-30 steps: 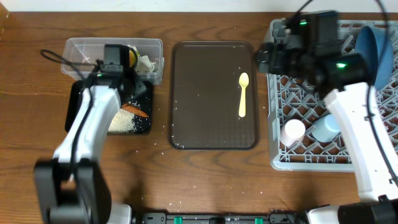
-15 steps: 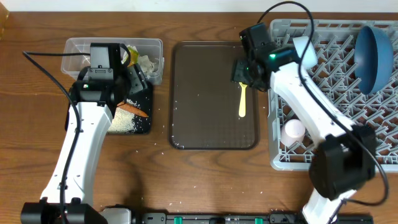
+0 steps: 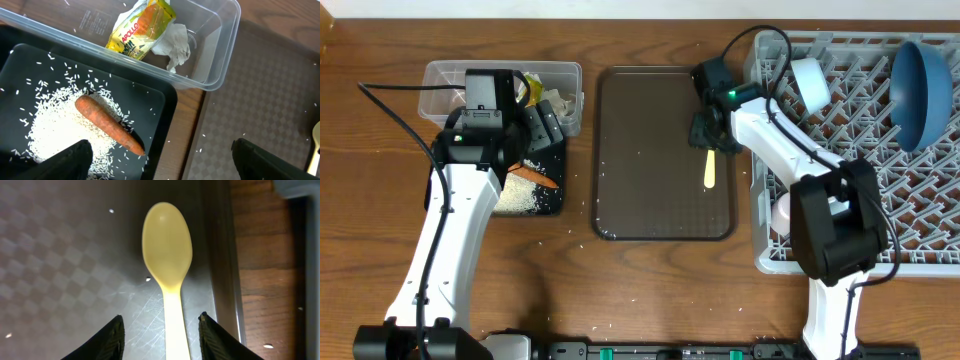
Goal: Sort waste into correct bins and load items into the dishwasher rack
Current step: 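Grasp yellow spoon on brown tray with right gripper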
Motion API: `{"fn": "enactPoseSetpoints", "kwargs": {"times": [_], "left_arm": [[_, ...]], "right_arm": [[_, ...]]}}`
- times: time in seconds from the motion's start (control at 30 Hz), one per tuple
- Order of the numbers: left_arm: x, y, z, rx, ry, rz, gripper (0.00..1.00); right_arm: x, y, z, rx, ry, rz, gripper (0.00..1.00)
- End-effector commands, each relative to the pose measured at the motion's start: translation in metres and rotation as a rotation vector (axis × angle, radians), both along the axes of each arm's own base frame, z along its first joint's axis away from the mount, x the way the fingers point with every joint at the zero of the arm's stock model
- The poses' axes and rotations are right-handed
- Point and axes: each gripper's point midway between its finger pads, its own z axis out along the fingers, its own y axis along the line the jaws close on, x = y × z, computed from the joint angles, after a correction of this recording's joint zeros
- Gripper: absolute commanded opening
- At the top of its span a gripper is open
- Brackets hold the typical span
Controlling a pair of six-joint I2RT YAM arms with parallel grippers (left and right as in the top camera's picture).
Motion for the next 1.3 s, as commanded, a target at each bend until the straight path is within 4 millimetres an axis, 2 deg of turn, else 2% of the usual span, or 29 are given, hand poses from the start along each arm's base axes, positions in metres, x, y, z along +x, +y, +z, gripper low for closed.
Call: {"fn": "enactPoseSetpoints", "kwargs": {"times": [0.0,0.17,0.2,0.37,0.4,0.6,0.73,0.93,1.1,1.27], "left_arm": [[0.000,0.001,0.000,0.010,0.002,-0.008,0.93],[0.000,0.001,0.000,0.010,0.002,-0.008,0.94],[0.000,0.001,0.000,0.010,0.002,-0.008,0.94],[0.000,0.001,0.000,0.010,0.002,-0.008,0.94],[0.000,0.001,0.000,0.010,0.002,-0.008,0.94],[0.000,0.001,0.000,0.010,0.002,-0.008,0.95],[0.000,0.001,0.000,0.010,0.002,-0.008,0.95],[0.000,0.001,0.000,0.010,0.002,-0.008,0.95],[0.000,0.001,0.000,0.010,0.002,-0.008,0.95],[0.000,0.001,0.000,0.010,0.002,-0.008,0.95]], "right_arm": [[-0.003,0.002,-0.017,-0.028,0.027,-0.003,0.43],[-0.007,0.000,-0.039,-0.045,0.067,0.001,0.34],[-0.007,0.001,-0.044,-0.037,0.076,0.003,0.29],[-0.006,-0.002,-0.045,-0.016,0.087,-0.007,0.04],[-0.006,-0.003,-0.045,-0.014,0.089,-0.009,0.01],[-0.005,0.003,-0.044,0.005,0.087,0.054,0.01],[-0.002,0.009,-0.034,0.026,0.068,0.119,0.01],[0.004,0.014,0.005,0.051,-0.007,0.178,0.01],[0.002,0.021,0.063,0.104,-0.110,0.268,0.01],[-0.005,0.007,0.128,0.105,-0.227,0.315,0.01]]}}
